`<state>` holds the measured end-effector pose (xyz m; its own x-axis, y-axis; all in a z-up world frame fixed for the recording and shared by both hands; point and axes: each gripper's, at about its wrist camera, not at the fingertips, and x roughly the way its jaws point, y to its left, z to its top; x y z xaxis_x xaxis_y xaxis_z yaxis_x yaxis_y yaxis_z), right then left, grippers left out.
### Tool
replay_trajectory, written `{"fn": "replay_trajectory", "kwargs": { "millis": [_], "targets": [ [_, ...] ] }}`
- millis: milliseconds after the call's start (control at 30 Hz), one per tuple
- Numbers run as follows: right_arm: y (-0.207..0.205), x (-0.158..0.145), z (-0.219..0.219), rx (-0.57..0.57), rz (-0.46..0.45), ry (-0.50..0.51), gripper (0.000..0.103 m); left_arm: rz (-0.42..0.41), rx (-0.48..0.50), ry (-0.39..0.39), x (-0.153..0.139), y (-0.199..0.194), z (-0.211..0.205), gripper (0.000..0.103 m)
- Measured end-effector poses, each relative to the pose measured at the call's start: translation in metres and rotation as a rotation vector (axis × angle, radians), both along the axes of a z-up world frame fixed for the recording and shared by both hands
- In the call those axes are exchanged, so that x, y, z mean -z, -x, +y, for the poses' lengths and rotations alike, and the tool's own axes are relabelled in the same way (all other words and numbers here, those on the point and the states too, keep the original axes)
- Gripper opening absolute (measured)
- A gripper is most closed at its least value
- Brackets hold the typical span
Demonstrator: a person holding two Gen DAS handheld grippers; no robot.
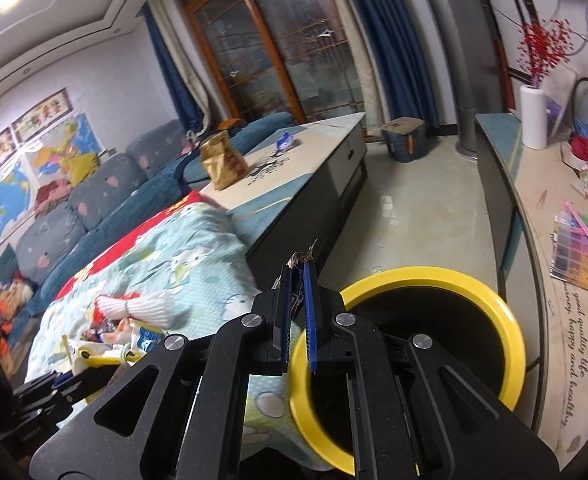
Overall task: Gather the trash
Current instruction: 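Carry both held items over the bin and open both tools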
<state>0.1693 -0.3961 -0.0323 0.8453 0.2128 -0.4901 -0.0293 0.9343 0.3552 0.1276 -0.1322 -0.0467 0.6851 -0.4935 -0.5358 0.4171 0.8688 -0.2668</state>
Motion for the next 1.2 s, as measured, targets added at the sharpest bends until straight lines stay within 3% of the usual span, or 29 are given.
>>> {"fn": "replay_trajectory", "kwargs": {
  "millis": [733,1200],
  "targets": [
    [0.003,0.030,-0.068,0.216,0.059,0.001,0.003,0.017,0.151,-0.097,0.024,-0.023,-0.079,0.012],
    [0.002,0.056,-0.095,0.273,0.132,-0.008,0.004,0.072,0.220,-0.136,0.055,-0.040,-0.123,0.012]
  ]
}}
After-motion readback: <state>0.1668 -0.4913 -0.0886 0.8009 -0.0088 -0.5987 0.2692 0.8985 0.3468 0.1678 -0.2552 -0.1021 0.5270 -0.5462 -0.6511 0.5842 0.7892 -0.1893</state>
